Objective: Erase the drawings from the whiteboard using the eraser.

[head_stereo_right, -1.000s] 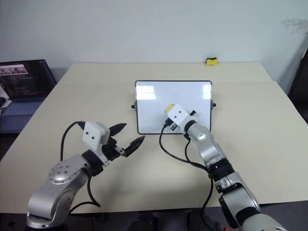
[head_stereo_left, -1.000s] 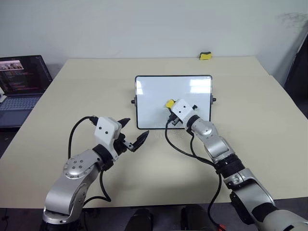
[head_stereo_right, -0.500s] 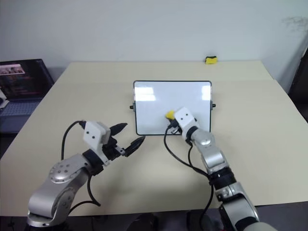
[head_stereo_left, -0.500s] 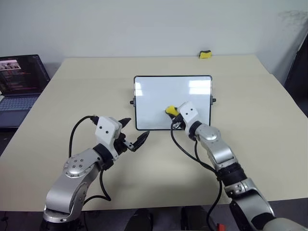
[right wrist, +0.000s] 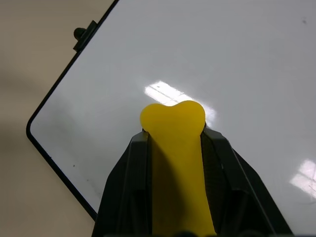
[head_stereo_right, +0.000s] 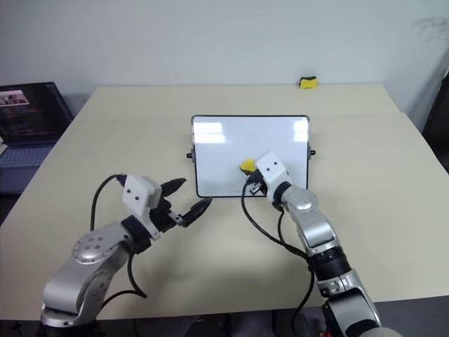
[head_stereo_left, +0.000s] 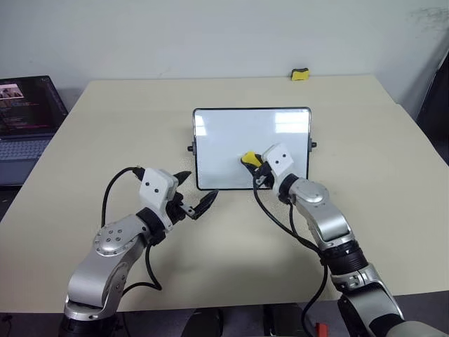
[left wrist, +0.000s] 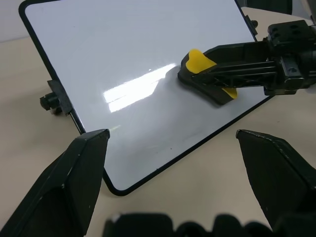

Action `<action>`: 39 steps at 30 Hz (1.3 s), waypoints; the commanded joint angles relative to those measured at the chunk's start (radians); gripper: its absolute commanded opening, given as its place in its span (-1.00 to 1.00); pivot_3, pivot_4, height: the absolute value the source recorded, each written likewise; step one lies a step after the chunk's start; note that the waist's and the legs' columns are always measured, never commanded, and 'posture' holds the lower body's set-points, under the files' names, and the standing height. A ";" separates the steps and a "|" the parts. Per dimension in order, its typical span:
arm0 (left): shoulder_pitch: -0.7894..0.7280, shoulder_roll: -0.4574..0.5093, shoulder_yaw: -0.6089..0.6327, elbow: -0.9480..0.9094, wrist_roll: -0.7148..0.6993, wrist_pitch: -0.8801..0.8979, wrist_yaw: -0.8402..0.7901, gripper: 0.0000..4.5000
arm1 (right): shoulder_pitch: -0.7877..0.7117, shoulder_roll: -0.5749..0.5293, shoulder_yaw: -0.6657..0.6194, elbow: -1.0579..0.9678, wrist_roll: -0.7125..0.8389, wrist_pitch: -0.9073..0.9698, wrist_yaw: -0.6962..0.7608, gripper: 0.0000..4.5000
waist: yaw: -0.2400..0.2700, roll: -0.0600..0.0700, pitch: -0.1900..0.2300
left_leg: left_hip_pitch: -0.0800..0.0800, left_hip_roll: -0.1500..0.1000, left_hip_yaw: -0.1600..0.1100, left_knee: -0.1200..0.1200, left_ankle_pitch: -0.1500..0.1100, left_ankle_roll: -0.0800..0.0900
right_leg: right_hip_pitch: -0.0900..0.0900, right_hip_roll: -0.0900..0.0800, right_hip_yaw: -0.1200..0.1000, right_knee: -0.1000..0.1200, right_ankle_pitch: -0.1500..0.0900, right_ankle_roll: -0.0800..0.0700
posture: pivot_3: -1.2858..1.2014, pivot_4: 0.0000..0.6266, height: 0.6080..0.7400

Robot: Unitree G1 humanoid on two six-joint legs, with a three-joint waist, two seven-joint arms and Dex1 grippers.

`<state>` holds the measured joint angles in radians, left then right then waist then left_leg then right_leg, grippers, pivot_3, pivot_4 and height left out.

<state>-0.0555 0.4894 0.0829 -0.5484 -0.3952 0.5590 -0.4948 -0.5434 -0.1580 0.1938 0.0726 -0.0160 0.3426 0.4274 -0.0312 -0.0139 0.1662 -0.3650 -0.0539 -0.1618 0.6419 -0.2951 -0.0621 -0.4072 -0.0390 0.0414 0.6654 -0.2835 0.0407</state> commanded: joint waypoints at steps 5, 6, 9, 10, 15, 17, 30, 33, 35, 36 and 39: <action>-0.032 0.033 0.043 -0.005 -0.030 -0.028 -0.045 1.00 | -0.040 -0.030 -0.084 -0.209 0.053 0.104 -0.007 -0.51 | 0.000 0.000 0.000 | 0.000 0.000 0.000 0.000 0.000 0.000 | 0.000 0.000 0.000 0.000 0.000 0.000 | 0.03 -0.52 1.00; -0.037 0.037 0.048 0.003 -0.032 -0.031 -0.050 1.00 | -0.042 -0.038 -0.095 -0.231 0.056 0.119 -0.010 -0.51 | 0.000 0.000 0.000 | 0.000 0.000 0.000 0.000 0.000 0.000 | 0.000 0.000 0.000 0.000 0.000 0.000 | 0.03 -0.52 1.00; -0.057 0.045 0.050 0.020 -0.033 -0.037 -0.066 1.00 | -0.046 -0.073 -0.127 -0.288 0.059 0.175 -0.023 -0.51 | 0.001 0.000 0.000 | 0.000 0.000 0.000 0.000 0.000 0.000 | 0.000 0.000 -0.001 0.000 0.000 0.000 | 0.03 -0.52 1.00; -0.064 0.047 0.046 0.024 -0.033 -0.040 -0.072 1.00 | -0.048 -0.086 -0.140 -0.305 0.060 0.195 -0.027 -0.51 | 0.002 0.000 0.000 | 0.000 0.000 0.000 0.000 0.000 0.000 | 0.000 0.000 -0.001 0.000 0.000 0.000 | 0.03 -0.52 1.00; -0.096 0.044 0.027 0.046 -0.032 -0.047 -0.097 1.00 | -0.067 -0.112 -0.222 -0.369 0.085 0.340 -0.078 -0.51 | 0.001 0.000 0.000 | 0.000 0.000 0.000 0.000 0.000 0.000 | 0.000 0.000 0.000 0.000 0.000 0.000 | 0.03 -0.52 1.00; -0.112 0.041 0.018 0.052 -0.043 -0.043 -0.115 1.00 | -0.066 -0.139 -0.234 -0.406 0.077 0.389 -0.093 -0.51 | 0.001 0.000 0.000 | 0.000 0.000 0.000 0.000 0.000 0.000 | 0.000 0.000 0.000 0.000 0.000 0.000 | 0.03 -0.52 1.00; -0.214 0.045 -0.071 0.043 -0.202 0.042 -0.284 1.00 | -0.003 -0.238 -0.342 -0.603 0.063 0.769 -0.214 -0.51 | 0.001 0.000 0.000 | -0.001 0.000 0.001 0.000 0.000 0.001 | 0.000 0.000 0.000 0.000 0.000 0.000 | 0.03 -0.52 1.00; -0.219 0.066 -0.089 0.039 -0.235 0.078 -0.320 1.00 | 0.012 -0.226 -0.370 -0.636 0.081 0.849 -0.228 -0.51 | -0.001 0.000 0.000 | -0.001 0.000 0.001 0.000 -0.001 0.001 | 0.000 0.000 0.000 0.000 0.000 0.000 | 0.03 -0.52 1.00; -0.217 0.088 -0.099 0.034 -0.259 0.100 -0.354 1.00 | 0.023 -0.194 -0.406 -0.652 0.085 0.943 -0.251 -0.51 | -0.002 0.000 0.000 | 0.000 0.000 0.002 0.000 -0.001 0.001 | 0.000 0.000 0.000 0.000 0.000 0.000 | 0.03 -0.52 1.00; -0.215 0.101 -0.104 0.031 -0.270 0.109 -0.372 1.00 | 0.029 -0.187 -0.417 -0.656 0.082 0.970 -0.260 -0.51 | -0.002 0.000 0.000 | 0.000 0.000 0.002 0.000 -0.001 0.001 | 0.000 0.000 0.000 0.001 0.000 0.000 | 0.03 -0.52 1.00; -0.214 0.124 -0.112 0.028 -0.289 0.125 -0.398 1.00 | 0.037 -0.175 -0.433 -0.655 0.079 1.029 -0.274 -0.51 | 0.000 0.000 0.000 | 0.000 0.000 0.001 0.001 -0.001 0.001 | 0.000 0.000 -0.001 0.001 0.000 0.000 | 0.03 -0.52 1.00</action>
<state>-0.2649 0.6028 -0.0311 -0.4773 -0.6576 0.6796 -0.8701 -0.5081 -0.3360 -0.2127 -0.5450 0.0617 1.3395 0.1673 -0.0312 -0.0138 0.1661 -0.3653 -0.0540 -0.1604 0.6428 -0.2957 -0.0609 -0.4068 -0.0390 0.0409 0.6661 -0.2835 0.0407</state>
